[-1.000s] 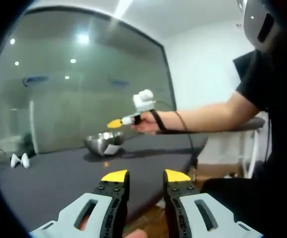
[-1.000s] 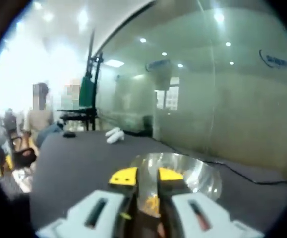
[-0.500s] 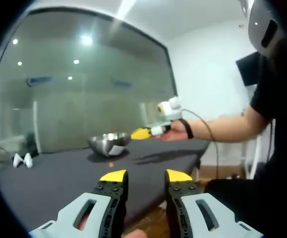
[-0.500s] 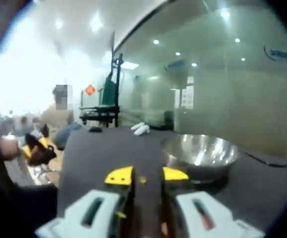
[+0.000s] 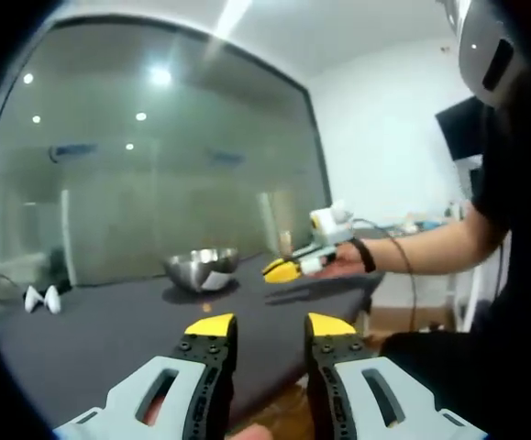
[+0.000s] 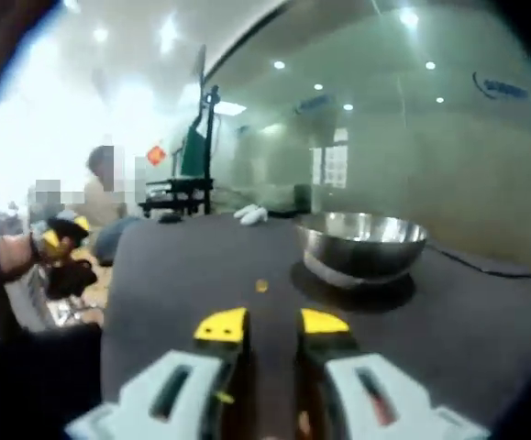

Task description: Pick up the QQ candy scattered on the table and place it into the stainless steel bowl on the table

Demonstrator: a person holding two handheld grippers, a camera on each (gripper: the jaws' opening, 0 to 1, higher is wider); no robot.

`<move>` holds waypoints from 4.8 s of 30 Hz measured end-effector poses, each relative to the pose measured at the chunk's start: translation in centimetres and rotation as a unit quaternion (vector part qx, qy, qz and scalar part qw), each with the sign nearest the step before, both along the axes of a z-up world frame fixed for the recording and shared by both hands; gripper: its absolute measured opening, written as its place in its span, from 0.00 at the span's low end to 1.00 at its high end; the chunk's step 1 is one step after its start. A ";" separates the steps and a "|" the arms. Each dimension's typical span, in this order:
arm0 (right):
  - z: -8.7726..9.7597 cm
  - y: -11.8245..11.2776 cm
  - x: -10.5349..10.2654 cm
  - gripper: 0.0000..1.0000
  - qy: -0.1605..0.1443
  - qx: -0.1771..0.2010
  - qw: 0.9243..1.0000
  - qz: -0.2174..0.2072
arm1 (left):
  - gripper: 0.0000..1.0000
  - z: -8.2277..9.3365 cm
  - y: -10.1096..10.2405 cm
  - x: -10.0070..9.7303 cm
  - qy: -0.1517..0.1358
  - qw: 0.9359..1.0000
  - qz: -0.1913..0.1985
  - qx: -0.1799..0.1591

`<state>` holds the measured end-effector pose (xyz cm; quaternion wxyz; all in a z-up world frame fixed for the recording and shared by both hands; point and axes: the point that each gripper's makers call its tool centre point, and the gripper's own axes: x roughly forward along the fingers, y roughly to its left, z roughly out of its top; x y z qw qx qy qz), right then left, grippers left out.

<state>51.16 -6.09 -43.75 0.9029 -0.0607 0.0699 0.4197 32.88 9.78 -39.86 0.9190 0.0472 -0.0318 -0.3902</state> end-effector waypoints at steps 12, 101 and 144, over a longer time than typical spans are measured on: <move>-2.0 4.2 1.1 0.22 0.017 -0.029 0.999 0.029 | 0.31 -0.2 0.2 -0.1 0.003 1.000 0.002 0.003; 8.8 1.7 13.9 0.18 -0.015 0.024 0.997 -0.070 | 0.30 -0.2 -0.1 0.0 0.004 1.000 0.005 0.015; 4.1 -12.4 -9.7 0.27 -0.034 0.100 0.984 -0.141 | 0.30 1.5 -0.8 1.4 -0.017 1.000 0.008 -0.002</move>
